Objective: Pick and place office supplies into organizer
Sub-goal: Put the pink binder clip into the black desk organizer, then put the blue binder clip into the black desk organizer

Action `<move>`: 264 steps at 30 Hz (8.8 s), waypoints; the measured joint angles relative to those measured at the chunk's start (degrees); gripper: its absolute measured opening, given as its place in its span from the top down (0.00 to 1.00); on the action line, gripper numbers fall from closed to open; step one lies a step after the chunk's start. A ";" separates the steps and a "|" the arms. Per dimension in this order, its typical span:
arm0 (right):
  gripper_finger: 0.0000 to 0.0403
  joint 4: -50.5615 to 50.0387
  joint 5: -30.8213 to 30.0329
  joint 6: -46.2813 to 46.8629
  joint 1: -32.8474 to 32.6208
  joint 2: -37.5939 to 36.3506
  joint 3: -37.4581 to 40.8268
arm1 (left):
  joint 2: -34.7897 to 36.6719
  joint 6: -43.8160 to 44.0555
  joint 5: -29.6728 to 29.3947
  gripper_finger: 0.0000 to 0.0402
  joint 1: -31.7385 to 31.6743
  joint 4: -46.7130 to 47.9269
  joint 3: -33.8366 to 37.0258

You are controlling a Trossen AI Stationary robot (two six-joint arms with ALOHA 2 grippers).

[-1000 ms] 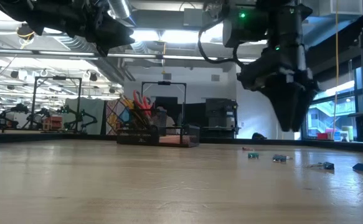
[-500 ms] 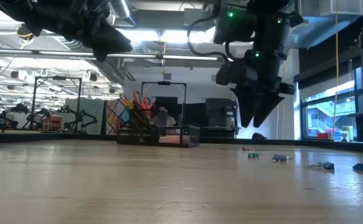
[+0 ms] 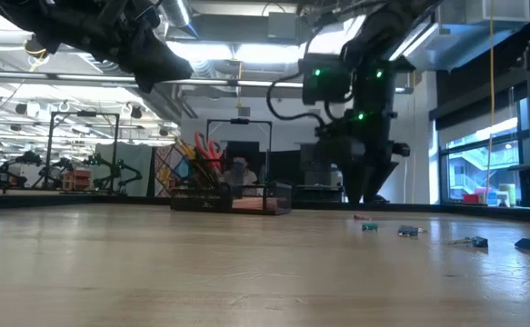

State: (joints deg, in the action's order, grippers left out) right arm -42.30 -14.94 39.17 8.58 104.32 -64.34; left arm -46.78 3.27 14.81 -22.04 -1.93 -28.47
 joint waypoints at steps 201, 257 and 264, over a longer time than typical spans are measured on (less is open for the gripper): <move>0.81 39.40 -4.46 -26.22 3.57 20.83 -26.49 | 3.08 1.53 1.23 0.68 -0.08 0.46 0.00; 0.49 -32.05 24.70 -23.78 -5.05 15.14 -42.01 | 3.04 1.53 0.14 0.68 -0.07 0.46 0.00; 0.49 -35.44 16.37 -54.74 -12.81 15.17 -37.10 | 3.04 1.55 0.20 0.68 -0.07 0.47 0.00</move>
State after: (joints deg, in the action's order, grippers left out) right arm -77.74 1.43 -15.57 -4.24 119.48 -101.43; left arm -43.75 4.82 15.00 -22.11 -1.47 -28.47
